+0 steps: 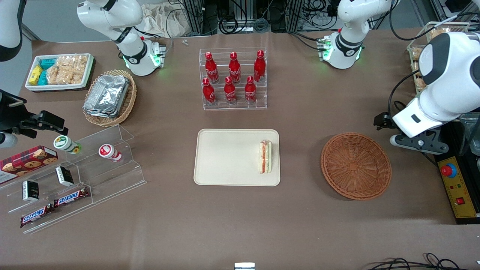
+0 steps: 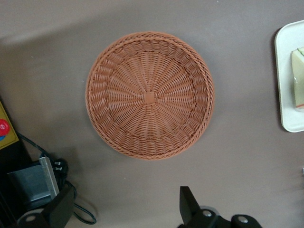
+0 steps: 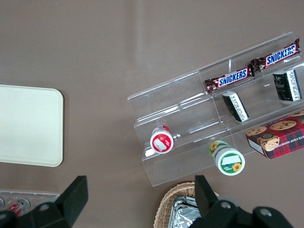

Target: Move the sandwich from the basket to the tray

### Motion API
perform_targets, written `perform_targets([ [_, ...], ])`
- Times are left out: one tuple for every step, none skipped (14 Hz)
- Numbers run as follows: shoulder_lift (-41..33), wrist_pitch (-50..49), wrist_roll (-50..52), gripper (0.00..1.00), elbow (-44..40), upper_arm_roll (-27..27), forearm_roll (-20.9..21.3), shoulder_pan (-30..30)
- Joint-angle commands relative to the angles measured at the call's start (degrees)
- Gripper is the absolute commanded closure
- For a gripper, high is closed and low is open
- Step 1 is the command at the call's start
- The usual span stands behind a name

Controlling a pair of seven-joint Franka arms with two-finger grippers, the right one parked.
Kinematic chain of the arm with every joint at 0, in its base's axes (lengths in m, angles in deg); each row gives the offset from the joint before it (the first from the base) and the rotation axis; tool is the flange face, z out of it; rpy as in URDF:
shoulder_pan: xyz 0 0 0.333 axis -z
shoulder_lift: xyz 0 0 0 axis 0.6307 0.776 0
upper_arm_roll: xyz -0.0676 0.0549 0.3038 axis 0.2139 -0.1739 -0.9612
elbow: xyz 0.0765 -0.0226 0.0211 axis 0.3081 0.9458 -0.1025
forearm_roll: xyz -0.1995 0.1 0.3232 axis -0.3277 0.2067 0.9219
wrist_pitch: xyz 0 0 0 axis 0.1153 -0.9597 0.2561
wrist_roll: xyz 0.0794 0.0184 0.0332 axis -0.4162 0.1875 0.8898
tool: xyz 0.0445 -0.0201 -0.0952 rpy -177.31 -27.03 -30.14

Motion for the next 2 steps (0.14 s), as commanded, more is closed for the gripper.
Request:
perform_targets([
  [2.48, -4.22, -1.34, 0.0, -5.39, 0.26, 4.98, 0.13],
  [2.76, -4.75, -1.42, 0.0, -6.45, 0.26, 5.36, 0.23],
])
